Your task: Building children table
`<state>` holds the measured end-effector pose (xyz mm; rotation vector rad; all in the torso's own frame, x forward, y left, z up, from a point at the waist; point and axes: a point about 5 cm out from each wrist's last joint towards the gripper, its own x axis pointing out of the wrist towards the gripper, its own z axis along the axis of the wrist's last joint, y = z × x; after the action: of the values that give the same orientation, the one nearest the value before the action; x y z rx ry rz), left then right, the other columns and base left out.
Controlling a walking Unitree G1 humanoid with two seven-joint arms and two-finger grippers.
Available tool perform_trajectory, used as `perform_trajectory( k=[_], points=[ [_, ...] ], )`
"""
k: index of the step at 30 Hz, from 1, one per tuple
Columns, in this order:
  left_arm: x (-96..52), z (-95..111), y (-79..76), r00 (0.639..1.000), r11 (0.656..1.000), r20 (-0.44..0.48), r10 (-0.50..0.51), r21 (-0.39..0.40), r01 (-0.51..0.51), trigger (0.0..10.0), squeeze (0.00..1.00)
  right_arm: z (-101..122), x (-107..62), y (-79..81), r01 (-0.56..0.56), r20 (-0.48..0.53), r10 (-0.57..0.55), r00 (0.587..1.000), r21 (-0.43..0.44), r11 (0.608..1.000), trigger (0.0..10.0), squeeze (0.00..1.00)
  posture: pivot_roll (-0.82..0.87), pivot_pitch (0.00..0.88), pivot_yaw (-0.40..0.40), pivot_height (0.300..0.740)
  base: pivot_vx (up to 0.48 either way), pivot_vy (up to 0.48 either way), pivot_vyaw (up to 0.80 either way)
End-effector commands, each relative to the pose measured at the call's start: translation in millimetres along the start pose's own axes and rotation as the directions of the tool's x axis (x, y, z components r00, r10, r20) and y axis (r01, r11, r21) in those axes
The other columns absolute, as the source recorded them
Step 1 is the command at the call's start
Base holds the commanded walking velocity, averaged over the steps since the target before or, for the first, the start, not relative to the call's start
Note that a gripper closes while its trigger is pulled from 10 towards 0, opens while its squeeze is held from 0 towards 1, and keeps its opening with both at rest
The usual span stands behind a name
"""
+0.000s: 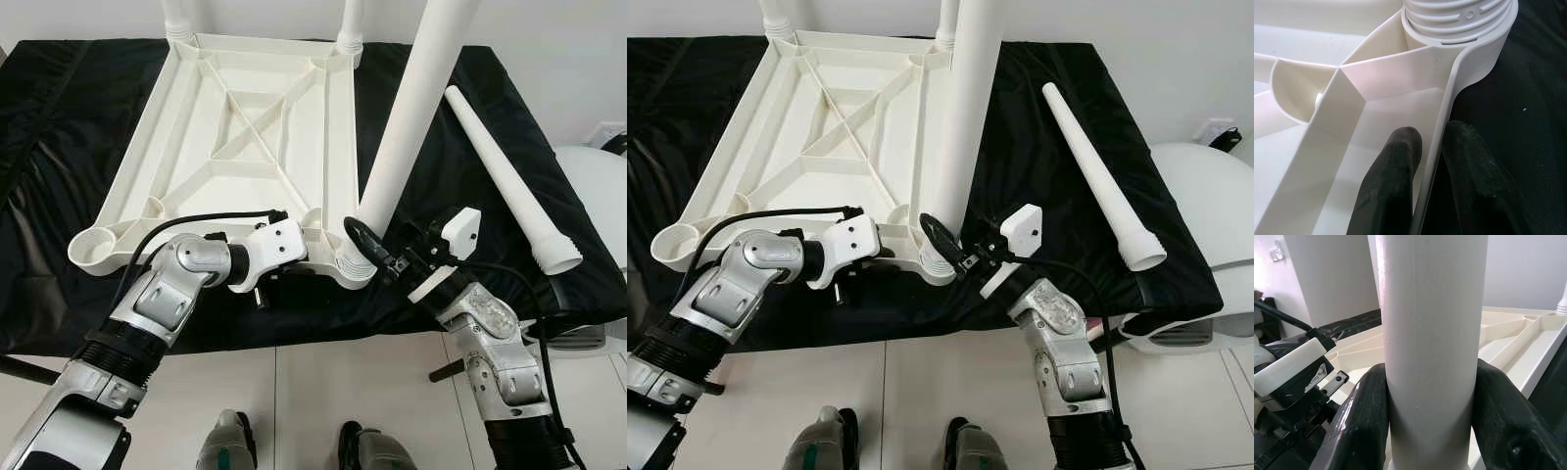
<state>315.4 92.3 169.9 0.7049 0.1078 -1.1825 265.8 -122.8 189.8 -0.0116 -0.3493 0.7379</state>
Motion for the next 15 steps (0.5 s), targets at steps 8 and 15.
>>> perform_trajectory(
  k=[8, 15],
  points=[
    [2.2, 9.8, 3.3, 1.0, 1.0, 0.022, 0.003, 0.031, -0.004, 10.0, 0.0, -13.9, 1.3, 19.8, -0.024, -0.057, 0.025, 0.998, 0.023, 0.999, 10.0, 0.0, 0.08, 0.193, 0.008, 0.74, 0.0, 0.0, 0.0],
    [2.4, 10.0, 3.8, 1.0, 0.999, 0.021, 0.004, 0.031, -0.005, 10.0, 0.0, -14.1, 2.1, 24.2, 0.029, -0.053, -0.028, 0.998, 0.012, 1.0, 10.0, 0.0, 0.08, 0.193, 0.007, 0.74, 0.0, 0.0, 0.0]
  ],
)
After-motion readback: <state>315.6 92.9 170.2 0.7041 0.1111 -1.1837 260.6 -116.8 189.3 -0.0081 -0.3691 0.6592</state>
